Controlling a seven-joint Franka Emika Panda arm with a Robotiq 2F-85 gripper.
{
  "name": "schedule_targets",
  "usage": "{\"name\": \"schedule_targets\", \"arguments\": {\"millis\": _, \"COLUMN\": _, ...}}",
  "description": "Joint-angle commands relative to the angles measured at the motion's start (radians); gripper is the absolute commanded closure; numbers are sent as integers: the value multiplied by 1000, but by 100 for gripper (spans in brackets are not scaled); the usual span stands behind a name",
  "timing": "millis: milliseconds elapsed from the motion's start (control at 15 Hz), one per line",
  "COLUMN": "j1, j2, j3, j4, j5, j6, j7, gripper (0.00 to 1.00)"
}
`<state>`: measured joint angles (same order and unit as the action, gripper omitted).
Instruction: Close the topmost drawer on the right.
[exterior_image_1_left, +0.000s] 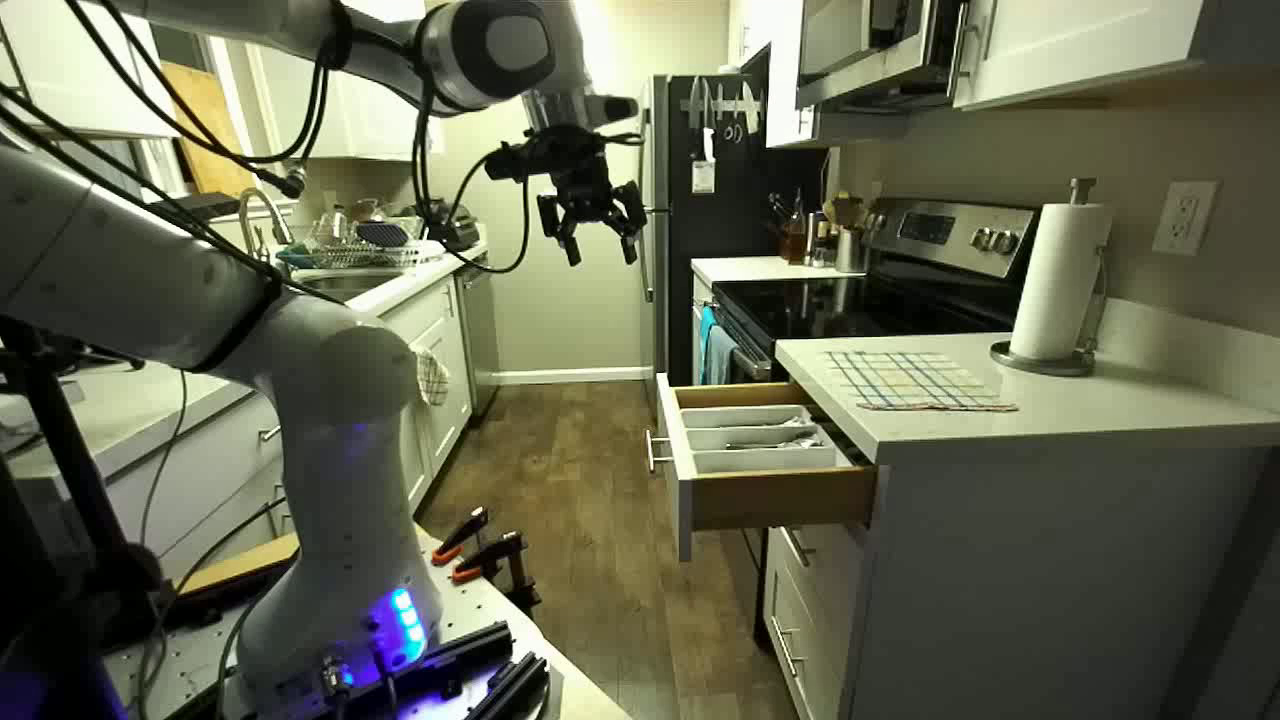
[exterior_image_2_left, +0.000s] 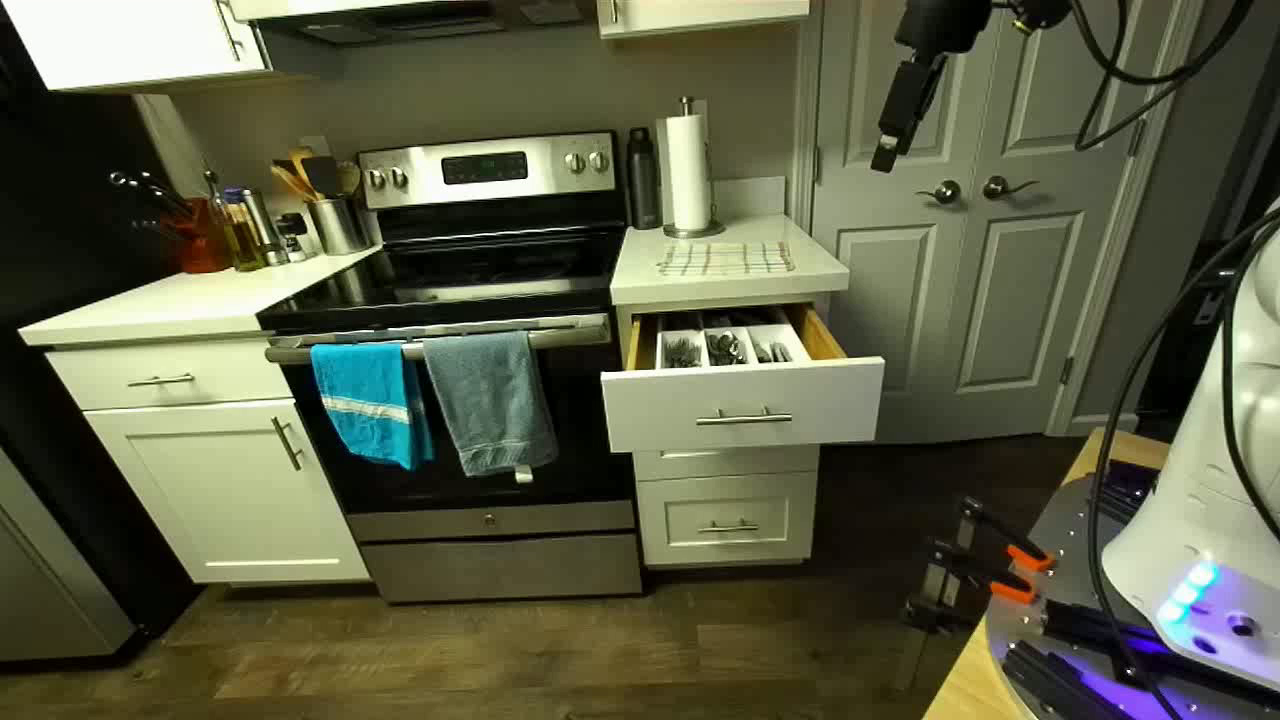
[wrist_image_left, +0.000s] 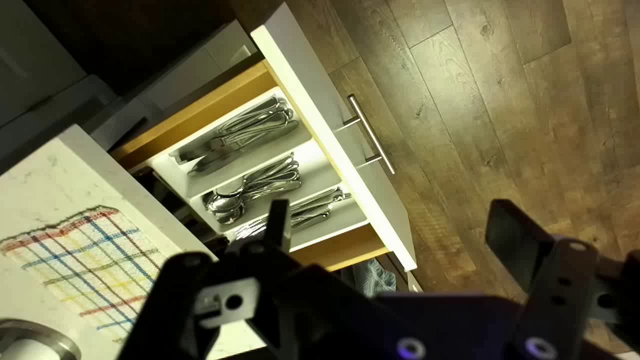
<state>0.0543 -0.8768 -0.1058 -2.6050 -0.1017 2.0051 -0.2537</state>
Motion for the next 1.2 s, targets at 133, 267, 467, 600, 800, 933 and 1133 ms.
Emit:
{"name": "schedule_targets", "arguments": {"millis": 133, "j1": -5, "j2": 1, "j3": 4, "j4": 2, "j5": 4, "j6": -1, "j7": -3, "gripper": 0}}
{"name": "schedule_targets", "arguments": {"millis": 267, "j1": -5, "j2": 1, "j3": 4, "j4": 2, "j5": 4, "j6": -1, "j7": -3, "gripper": 0}}
{"name": "schedule_targets", "arguments": {"millis": 467, "j1": -5, "j2": 1, "j3": 4, "j4": 2, "j5": 4, "j6": -1, "j7": -3, "gripper": 0}}
{"name": "schedule_targets", "arguments": {"millis": 600, "j1": -5, "j2": 1, "j3": 4, "j4": 2, "j5": 4, "j6": -1, "j7": -3, "gripper": 0}}
{"name": "schedule_targets", "arguments": {"millis": 800, "j1": 9, "j2": 41, "j3": 3, "j4": 16, "j5": 0, "j6": 31, "j7": -22, "gripper": 0}}
{"name": "schedule_targets", "arguments": {"millis": 933, "j1": 34, "j2": 87, "j3": 7, "j4": 34, "j5": 4, "j6": 64, "j7": -41, "gripper": 0}}
{"name": "schedule_targets", "arguments": {"millis": 1133, "j1": 100, "j2": 212, "j3": 18, "j4": 73, "j5": 24, "j6": 131, "j7": -85, "gripper": 0}}
